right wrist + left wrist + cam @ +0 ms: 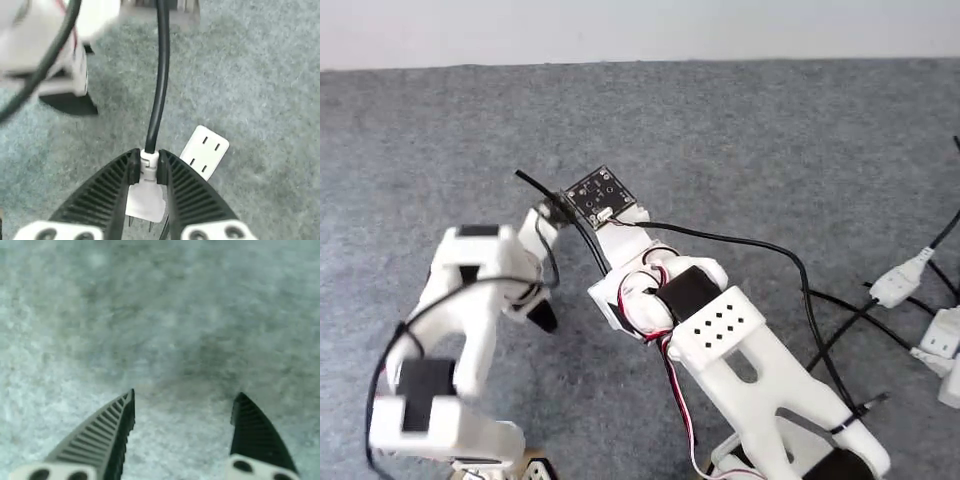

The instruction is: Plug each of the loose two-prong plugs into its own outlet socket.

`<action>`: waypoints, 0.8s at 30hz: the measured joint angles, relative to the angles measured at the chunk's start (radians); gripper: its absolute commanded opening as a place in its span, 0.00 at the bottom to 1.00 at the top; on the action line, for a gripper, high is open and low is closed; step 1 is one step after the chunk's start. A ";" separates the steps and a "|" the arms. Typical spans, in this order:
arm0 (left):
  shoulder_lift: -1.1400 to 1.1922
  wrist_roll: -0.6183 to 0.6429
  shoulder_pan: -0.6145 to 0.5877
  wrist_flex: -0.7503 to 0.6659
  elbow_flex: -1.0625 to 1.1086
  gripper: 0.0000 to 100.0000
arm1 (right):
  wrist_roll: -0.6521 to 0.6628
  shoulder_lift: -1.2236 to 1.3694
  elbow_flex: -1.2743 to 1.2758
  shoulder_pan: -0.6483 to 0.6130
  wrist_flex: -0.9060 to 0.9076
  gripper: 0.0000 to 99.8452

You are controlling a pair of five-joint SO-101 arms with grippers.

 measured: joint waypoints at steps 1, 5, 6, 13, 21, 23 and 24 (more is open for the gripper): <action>-0.055 -0.003 0.008 -0.035 0.063 0.29 | 0.000 0.000 0.002 0.000 -0.006 0.01; -0.275 -0.006 0.044 -0.161 0.296 0.29 | -0.012 0.000 0.002 0.000 -0.009 0.01; -0.321 -0.006 0.052 -0.180 0.339 0.29 | -0.021 0.000 0.002 0.000 -0.009 0.01; -0.422 -0.057 0.063 -0.221 0.423 0.29 | -0.035 0.000 0.002 0.000 -0.009 0.01; -0.423 -0.104 0.063 -0.221 0.423 0.29 | -0.037 0.000 0.002 0.000 -0.032 0.01; -0.430 -0.104 0.063 -0.221 0.423 0.29 | -0.054 0.000 0.020 0.003 -0.052 0.01; -0.430 -0.100 0.061 -0.227 0.423 0.29 | -0.069 0.000 0.035 0.014 -0.064 0.01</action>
